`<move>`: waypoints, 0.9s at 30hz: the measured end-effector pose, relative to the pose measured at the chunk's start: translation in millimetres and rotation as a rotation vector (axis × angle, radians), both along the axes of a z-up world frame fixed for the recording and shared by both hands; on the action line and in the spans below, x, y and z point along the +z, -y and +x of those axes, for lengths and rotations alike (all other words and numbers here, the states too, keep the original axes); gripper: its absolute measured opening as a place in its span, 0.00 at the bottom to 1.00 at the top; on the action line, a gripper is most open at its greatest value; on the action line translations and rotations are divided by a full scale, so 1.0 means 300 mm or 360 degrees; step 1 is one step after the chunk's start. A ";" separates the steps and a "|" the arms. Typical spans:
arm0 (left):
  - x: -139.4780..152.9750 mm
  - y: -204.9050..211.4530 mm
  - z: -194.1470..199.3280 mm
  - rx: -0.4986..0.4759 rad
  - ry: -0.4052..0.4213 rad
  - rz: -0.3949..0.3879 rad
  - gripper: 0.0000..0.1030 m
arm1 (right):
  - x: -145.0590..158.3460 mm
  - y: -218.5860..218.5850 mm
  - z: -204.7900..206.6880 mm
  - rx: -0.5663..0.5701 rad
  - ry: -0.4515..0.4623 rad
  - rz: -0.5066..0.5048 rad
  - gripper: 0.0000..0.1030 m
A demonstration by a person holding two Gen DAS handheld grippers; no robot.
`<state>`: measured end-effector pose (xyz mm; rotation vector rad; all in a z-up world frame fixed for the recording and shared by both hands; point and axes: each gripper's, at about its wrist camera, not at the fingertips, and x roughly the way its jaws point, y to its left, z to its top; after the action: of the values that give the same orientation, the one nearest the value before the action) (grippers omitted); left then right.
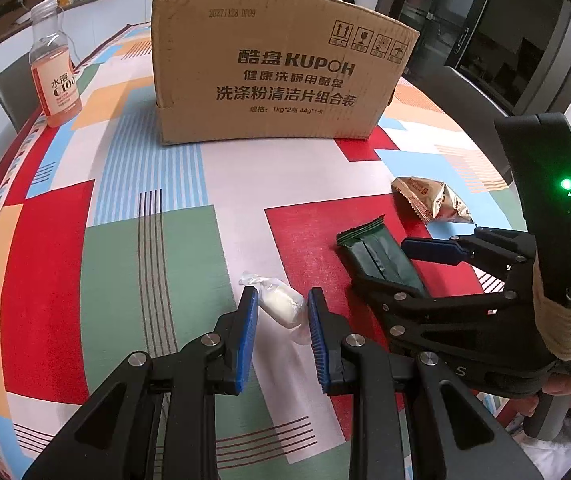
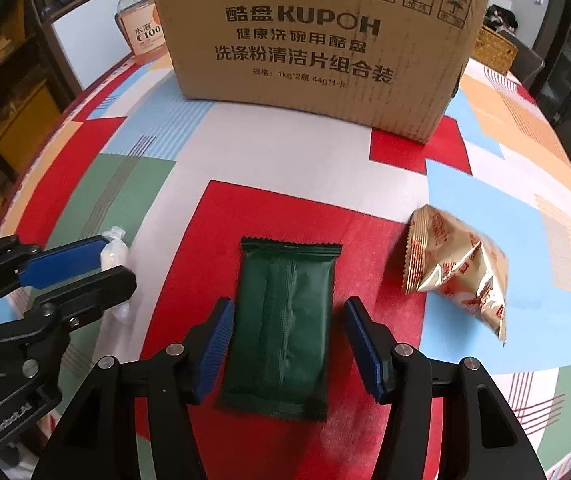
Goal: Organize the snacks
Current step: 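Grasp the white wrapped candy with the left tool while the right grasps the dark green bar, then carry both snacks into the cardboard box and open both tools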
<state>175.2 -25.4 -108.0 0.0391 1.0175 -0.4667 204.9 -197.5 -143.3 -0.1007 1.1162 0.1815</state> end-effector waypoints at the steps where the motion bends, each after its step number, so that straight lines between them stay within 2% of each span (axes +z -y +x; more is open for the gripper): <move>1: 0.000 0.000 0.001 0.0000 0.0000 -0.0001 0.25 | 0.000 -0.002 0.000 -0.0002 0.0004 -0.0003 0.55; 3: 0.002 0.000 0.001 0.0000 0.0002 -0.0001 0.25 | 0.000 -0.003 0.001 0.0000 0.0012 -0.0004 0.54; 5: 0.004 0.001 -0.001 -0.0001 0.0007 -0.0002 0.25 | 0.005 -0.003 -0.001 -0.0003 0.0022 -0.0005 0.45; 14: 0.053 0.006 -0.006 -0.0002 0.0057 -0.0024 0.25 | 0.045 0.016 -0.009 -0.0010 0.0070 0.0069 0.44; 19: 0.118 0.006 -0.001 0.0001 0.0125 -0.0049 0.25 | 0.117 0.040 -0.018 -0.0020 0.0163 0.0107 0.44; 27: 0.256 0.021 0.050 0.0026 0.0309 -0.0078 0.25 | 0.267 0.062 0.007 -0.0028 0.0365 0.0147 0.44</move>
<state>190.2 -31.7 -31.2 0.0319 0.8154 -0.4636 207.0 -216.0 -63.1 -0.0282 0.8784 0.2005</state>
